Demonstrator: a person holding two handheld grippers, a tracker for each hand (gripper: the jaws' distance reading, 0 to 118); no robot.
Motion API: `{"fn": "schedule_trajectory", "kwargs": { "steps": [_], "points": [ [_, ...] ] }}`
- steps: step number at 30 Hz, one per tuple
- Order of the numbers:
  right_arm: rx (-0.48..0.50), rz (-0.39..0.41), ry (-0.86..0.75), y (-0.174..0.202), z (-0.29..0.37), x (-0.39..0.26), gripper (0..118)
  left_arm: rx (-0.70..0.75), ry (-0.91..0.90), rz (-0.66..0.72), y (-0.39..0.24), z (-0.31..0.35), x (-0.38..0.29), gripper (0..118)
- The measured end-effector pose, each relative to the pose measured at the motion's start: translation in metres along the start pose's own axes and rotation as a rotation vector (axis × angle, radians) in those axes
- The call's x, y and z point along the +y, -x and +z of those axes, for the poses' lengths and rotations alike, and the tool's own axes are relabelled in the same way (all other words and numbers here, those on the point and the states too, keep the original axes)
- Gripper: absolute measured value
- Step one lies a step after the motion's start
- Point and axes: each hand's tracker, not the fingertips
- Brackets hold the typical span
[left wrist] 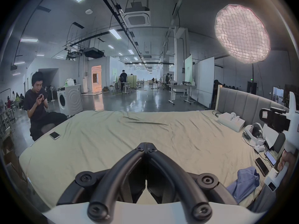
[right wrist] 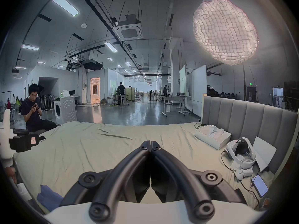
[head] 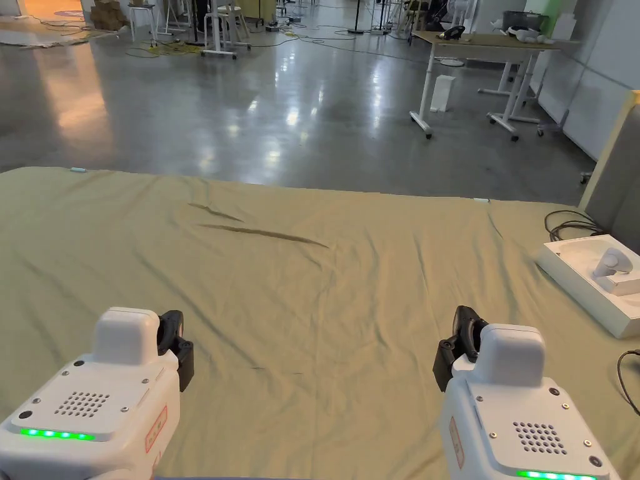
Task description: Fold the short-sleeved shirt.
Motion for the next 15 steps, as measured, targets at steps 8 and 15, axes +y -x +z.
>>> {"fn": "schedule_trajectory", "kwargs": {
  "steps": [8,15],
  "points": [
    [0.033,0.04,0.051,0.0,-0.009,-0.003,0,-0.1,0.334,0.11,0.075,-0.013,-0.025,1],
    [0.061,0.061,0.125,0.003,-0.021,-0.015,0,-0.152,0.609,0.267,0.165,-0.014,-0.062,3]
  ]
}}
